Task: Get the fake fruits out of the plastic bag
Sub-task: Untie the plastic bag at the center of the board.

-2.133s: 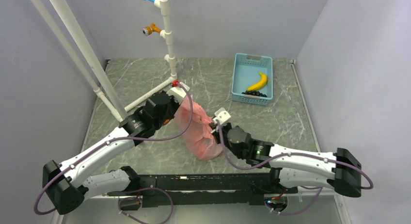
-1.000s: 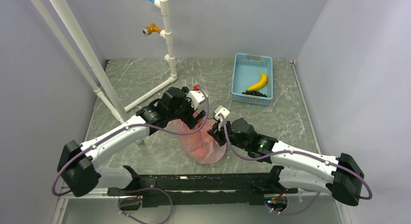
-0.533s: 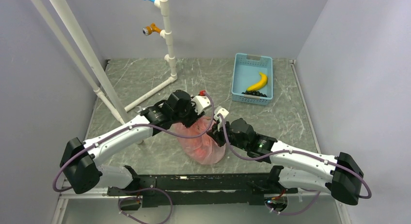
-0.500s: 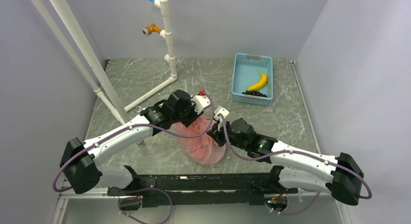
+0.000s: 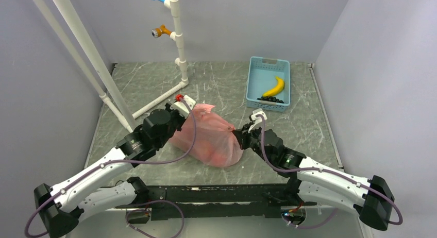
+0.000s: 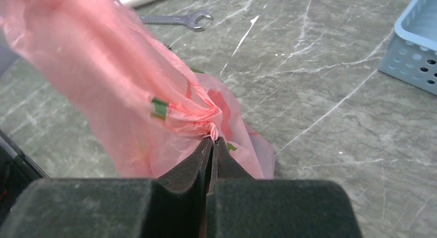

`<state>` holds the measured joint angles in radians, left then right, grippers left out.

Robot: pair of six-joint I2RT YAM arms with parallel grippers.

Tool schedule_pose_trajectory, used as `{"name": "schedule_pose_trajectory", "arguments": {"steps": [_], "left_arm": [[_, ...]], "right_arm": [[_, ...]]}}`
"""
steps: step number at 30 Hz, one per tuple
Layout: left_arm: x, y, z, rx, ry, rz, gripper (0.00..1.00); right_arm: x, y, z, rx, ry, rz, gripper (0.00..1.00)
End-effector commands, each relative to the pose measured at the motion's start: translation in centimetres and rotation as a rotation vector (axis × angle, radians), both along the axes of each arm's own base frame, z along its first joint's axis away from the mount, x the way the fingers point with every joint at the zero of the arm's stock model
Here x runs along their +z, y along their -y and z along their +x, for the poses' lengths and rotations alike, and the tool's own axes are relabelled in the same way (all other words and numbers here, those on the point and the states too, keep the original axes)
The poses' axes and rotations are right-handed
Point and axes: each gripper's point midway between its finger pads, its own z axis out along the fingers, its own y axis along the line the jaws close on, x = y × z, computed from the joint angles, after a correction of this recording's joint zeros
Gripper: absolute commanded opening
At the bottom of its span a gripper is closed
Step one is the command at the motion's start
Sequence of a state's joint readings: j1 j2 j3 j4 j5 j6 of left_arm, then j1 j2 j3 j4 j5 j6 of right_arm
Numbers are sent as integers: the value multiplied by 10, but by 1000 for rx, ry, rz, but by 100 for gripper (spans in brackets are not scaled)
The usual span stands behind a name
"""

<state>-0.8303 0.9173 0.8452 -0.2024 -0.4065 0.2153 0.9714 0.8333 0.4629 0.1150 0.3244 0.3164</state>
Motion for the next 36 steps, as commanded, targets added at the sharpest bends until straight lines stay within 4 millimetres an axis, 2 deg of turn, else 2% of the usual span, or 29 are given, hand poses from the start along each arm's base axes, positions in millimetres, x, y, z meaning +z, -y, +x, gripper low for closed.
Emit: {"name": "schedule_pose_trajectory", "arguments": {"steps": [1,4,8,10,12,13,14,16,19,24,29,31,32,34,35,36], "left_arm": [[41,-26,7,132,149,-109,0],[42,-19,4,87,149,-121,0],[38,-15,5,78,125,-105,0],[37,-12,5,64,118,-102,0],[35,-10,5,55,113,-101,0],[36,-9,5,52,113,-101,0],[36,-9,5,49,112,-99,0],[36,-9,6,52,112,-98,0],[36,-7,5,44,109,-99,0],[36,-8,5,45,111,-101,0],[38,-9,3,44,121,-111,0],[38,-10,3,46,123,-112,0],[38,-10,3,47,122,-111,0],[38,-11,3,48,124,-110,0],[38,-11,3,47,124,-110,0],[38,-11,3,49,124,-108,0]], "right_arm": [[-9,11,6,-74,-40,40,0],[-3,-2,1,7,-25,26,0],[18,-19,-2,112,13,1,2],[30,-24,-1,135,30,-11,20],[41,-30,0,161,45,-21,41],[45,-34,-3,191,53,-25,55],[50,-39,-6,235,74,-37,77],[57,-52,-14,319,112,-52,90],[63,-66,-15,316,175,-125,96],[72,-82,10,153,213,-229,99],[70,-86,36,17,289,-380,99],[67,-90,44,-10,299,-417,88],[67,-91,48,-24,304,-429,78],[70,-91,52,-57,307,-440,50],[71,-91,53,-66,306,-436,39],[73,-90,52,-68,306,-423,35]]}}
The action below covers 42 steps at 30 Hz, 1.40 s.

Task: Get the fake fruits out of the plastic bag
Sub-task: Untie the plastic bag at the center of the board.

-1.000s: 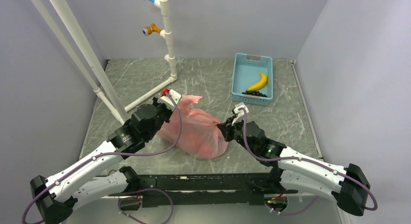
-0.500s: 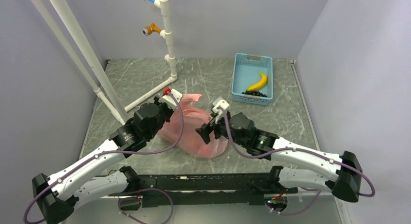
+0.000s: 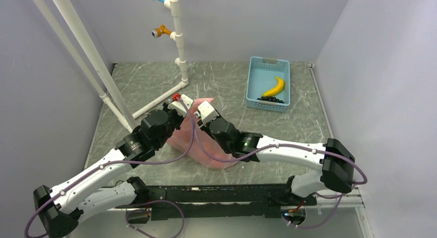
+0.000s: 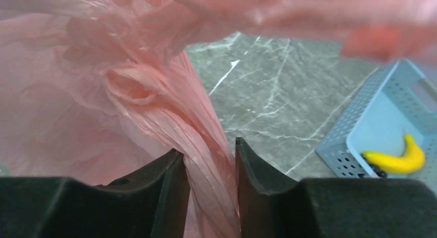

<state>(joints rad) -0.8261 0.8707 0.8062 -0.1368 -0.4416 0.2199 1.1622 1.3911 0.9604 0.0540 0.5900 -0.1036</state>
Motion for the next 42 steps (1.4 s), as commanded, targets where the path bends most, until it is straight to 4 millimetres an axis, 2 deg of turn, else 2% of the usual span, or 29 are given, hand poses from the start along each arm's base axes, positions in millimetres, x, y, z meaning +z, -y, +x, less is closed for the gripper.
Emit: {"name": "schedule_pose_trajectory", "arguments": {"steps": [1,6,12,16,18,21,24,27,30,32,35,38,40,42], "left_arm": [[27,-1,2,10,66,-63,0],[30,-2,1,8,72,-67,0],[33,-4,0,13,80,-76,0],[35,-6,-1,17,88,-86,0],[36,-8,-2,22,94,-92,0],[38,-10,-3,29,105,-101,0],[41,-10,-6,18,96,-116,0],[50,-6,-18,-39,81,-189,0],[50,-3,-36,-70,-34,-295,1],[44,1,-53,-98,-146,-370,14],[41,0,-83,-120,-304,-509,55],[47,4,-111,-195,-404,-612,85],[53,8,-126,-255,-439,-651,95],[59,11,-132,-292,-450,-669,99]], "right_arm": [[44,7,12,-90,92,84,35],[65,27,5,-106,113,171,35],[85,65,0,-153,95,278,13],[93,93,-3,-178,59,380,7],[90,105,-6,-176,23,436,1],[88,123,-9,-181,-22,544,0],[95,119,-19,-89,-33,613,0],[109,98,-32,64,-38,611,0],[118,84,-39,153,-49,578,0],[120,79,-44,194,-51,571,0],[118,74,-50,241,-50,569,0],[111,71,-51,258,-57,556,0],[108,69,-51,268,-61,548,0],[106,66,-53,286,-68,542,0]]}}
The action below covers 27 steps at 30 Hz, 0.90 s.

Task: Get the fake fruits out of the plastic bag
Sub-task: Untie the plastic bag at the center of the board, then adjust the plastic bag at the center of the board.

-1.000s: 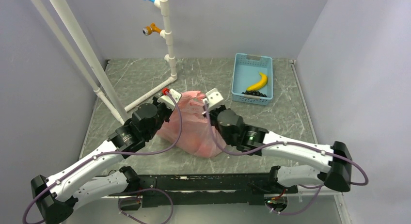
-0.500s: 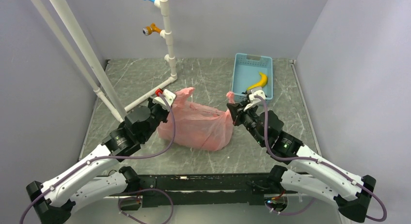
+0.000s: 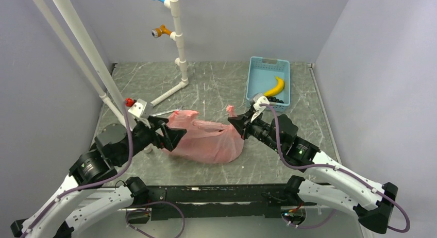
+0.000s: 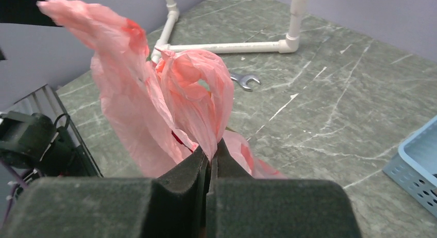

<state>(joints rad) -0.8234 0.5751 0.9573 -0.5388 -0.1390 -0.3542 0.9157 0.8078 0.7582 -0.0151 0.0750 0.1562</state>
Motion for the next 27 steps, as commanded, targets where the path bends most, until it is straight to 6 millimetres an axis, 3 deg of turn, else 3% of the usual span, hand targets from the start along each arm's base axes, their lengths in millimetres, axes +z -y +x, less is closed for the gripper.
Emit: {"name": "schedule_pose_trajectory", "arguments": {"steps": [1,7,12,16,21,23,27], "left_arm": [[9,14,-32,-133,-131,-112,99],[23,30,-12,-123,-225,74,94],[15,26,21,15,-268,246,89],[22,51,28,-90,-204,245,94],[27,56,41,-73,-150,260,91],[21,58,44,-82,-142,280,87],[8,53,54,-29,-163,349,65]], "right_arm": [[17,-9,-6,67,53,38,0],[20,-15,-11,110,42,46,0],[28,-15,-14,117,43,52,0],[30,-13,-16,119,36,66,0],[29,-14,-19,130,28,77,0],[30,-14,-17,120,24,80,0],[34,-13,-12,95,16,83,0]]}}
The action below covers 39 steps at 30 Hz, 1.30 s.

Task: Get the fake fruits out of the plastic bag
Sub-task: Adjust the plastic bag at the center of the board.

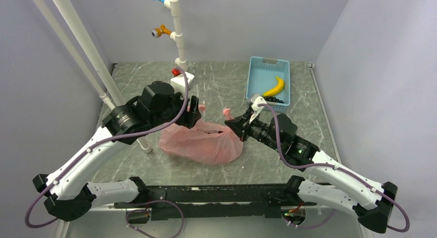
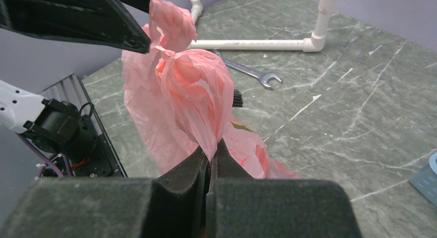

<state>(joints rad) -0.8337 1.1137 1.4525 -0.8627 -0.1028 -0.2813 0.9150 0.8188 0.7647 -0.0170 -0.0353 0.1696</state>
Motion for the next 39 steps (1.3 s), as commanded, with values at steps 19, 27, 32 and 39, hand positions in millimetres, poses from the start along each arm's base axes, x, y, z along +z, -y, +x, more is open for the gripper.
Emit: {"name": "schedule_pose_trajectory", "arguments": {"steps": [19,27,32,39], "left_arm": [[179,-119,6,435,565,-391,0],[173,-136,-38,342,581,-472,0],[125,-117,-56,219,481,-510,0],[74,-76,-87,-22,303,-568,7]], "right_arm": [[139,67,139,-580,-27,120,0],[144,70,141,-453,-41,178,0],[82,57,113,-322,-109,156,0],[3,57,71,-214,-232,71,1]]}}
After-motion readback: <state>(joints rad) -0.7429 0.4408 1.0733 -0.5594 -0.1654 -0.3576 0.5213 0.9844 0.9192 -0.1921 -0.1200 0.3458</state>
